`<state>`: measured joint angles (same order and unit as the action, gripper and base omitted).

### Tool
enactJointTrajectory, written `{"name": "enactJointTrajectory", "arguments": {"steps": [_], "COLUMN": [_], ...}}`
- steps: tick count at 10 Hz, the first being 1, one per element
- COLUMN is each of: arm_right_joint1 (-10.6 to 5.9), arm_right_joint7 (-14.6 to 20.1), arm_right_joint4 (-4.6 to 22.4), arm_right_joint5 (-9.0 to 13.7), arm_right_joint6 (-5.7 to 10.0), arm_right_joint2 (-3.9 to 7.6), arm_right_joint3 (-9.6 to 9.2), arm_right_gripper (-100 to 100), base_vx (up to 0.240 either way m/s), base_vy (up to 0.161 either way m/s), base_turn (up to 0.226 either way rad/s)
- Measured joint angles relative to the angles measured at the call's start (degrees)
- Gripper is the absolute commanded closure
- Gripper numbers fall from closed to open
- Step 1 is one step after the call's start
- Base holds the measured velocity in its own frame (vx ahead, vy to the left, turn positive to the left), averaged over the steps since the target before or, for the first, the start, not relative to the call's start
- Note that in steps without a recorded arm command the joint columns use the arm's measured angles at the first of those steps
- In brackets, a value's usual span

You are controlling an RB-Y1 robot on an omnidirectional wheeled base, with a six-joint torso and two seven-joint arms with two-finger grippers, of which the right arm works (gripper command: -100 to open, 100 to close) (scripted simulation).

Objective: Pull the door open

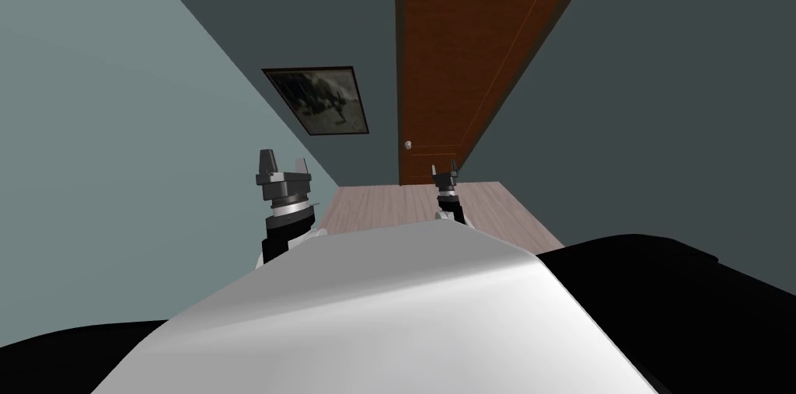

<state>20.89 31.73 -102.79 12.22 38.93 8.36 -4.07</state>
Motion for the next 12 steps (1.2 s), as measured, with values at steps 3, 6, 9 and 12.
{"name": "enactJointTrajectory", "arguments": {"steps": [3, 6, 9, 12], "arm_right_joint1": [-0.69, -1.33, -2.19, -3.10], "arm_right_joint7": [3.4, 7.1, 10.4, 14.2], "arm_right_joint4": [3.3, 6.7, 9.4, 13.7], "arm_right_joint5": [1.2, 2.4, 3.7, 4.9], "arm_right_joint6": [0.73, 1.48, 1.31, 2.64], "arm_right_joint2": [0.62, 1.39, 1.88, 2.59], "arm_right_joint3": [-0.70, -1.30, -1.87, -2.55], "arm_right_gripper": [-100, -100, -100, -100], "base_vx": [0.101, 0.096, 0.104, 0.099], "base_vy": [0.035, 0.019, 0.021, 0.008], "base_turn": [0.018, 0.019, 0.019, 0.018]}}
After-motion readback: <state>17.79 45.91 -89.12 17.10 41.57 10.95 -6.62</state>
